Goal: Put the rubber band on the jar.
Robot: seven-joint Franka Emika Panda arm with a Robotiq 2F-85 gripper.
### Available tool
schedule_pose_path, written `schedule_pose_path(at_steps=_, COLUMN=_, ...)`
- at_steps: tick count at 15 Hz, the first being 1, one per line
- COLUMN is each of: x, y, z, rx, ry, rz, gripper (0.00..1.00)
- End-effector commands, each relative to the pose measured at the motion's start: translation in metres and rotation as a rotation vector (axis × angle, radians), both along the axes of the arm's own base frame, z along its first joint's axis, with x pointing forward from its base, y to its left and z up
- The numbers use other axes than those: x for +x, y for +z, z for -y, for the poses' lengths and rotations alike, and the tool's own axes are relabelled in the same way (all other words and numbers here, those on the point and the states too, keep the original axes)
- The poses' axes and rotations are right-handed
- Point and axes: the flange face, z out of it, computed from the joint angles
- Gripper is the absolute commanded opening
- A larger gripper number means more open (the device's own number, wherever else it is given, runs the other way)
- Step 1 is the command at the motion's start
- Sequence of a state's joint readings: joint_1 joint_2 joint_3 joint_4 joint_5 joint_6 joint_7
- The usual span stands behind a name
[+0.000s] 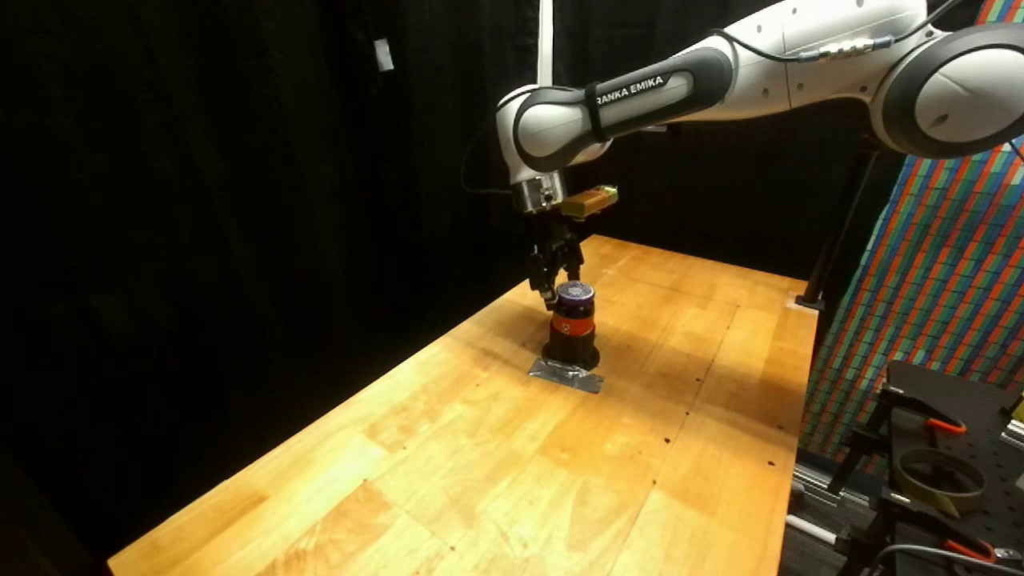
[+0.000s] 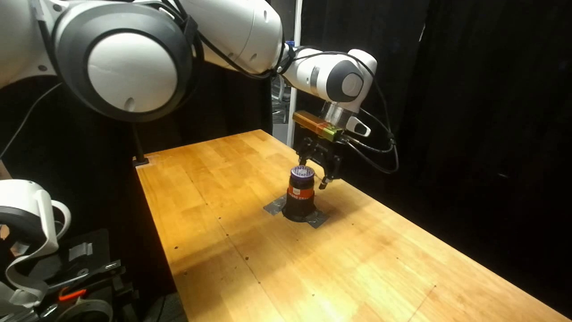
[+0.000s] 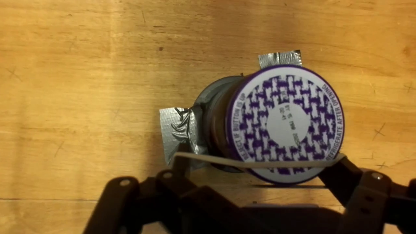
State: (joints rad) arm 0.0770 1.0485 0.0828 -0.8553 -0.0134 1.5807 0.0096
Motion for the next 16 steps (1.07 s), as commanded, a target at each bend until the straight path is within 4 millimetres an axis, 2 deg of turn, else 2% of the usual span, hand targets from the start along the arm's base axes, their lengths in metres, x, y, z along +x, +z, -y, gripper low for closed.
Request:
schedule_pose_path(at_steps=1, x=-0.005, y=0.01, z=-0.003, rx=0.041, ry=0.012, rz=0.005, gripper=1.0)
schedule_pose_path(at_steps=7, x=-0.021, y=0.024, z=0.0, rx=0.072, ry=-0.003, rz=-0.002, gripper=1.0)
schedule_pose_path(at_steps=13, x=-0.056, y=0.009, z=0.025, rx=0.12, ry=-0.087, rz=-0.082, gripper=1.0)
schedule_pose_path(at_steps=16, x=-0.072, y=0.007, z=0.034, rx=0.141, ry=-0.138, rz=-0.056, gripper=1.0)
